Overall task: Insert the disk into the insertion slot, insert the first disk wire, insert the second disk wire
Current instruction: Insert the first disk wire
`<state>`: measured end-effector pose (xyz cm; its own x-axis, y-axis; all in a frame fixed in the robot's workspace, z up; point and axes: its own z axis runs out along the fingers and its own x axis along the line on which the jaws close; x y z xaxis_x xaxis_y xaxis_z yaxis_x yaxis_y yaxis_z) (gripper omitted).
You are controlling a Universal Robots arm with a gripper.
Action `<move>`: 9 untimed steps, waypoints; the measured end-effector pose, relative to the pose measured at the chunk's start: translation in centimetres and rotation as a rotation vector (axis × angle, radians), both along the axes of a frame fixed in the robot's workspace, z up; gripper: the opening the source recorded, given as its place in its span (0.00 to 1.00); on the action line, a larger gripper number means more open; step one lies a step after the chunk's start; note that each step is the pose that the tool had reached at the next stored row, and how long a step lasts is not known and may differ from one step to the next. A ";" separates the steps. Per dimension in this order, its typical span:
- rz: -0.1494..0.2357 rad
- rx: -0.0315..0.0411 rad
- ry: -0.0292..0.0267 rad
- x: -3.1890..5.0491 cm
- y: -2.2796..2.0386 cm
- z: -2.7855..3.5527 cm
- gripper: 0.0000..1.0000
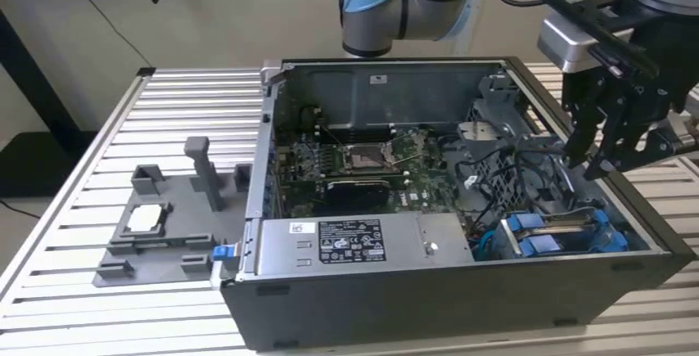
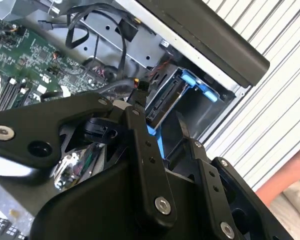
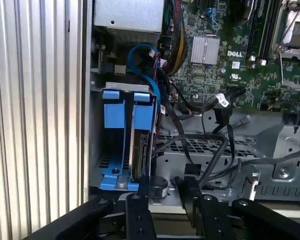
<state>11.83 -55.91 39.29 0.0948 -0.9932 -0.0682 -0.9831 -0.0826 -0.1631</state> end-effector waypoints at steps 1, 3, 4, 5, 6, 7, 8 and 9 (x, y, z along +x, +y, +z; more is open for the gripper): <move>0.011 0.0004 -0.0004 0.00 0.04 -0.05 0.41; 0.037 0.0033 -0.0006 -0.01 0.06 -0.04 0.41; 0.049 0.0063 -0.0006 -0.01 0.06 -0.05 0.41; 0.060 0.0080 -0.0006 -0.01 0.09 -0.04 0.41; 0.068 0.0088 -0.0007 -0.01 0.15 -0.05 0.41; 0.075 0.0101 -0.0009 -0.01 0.20 -0.05 0.41; 0.079 0.0133 -0.0016 -0.01 0.23 -0.04 0.41; 0.081 0.0178 -0.0033 0.00 0.27 -0.05 0.41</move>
<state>11.82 -55.64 39.24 0.1751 -0.9808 -0.0854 -0.9728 -0.1590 -0.1684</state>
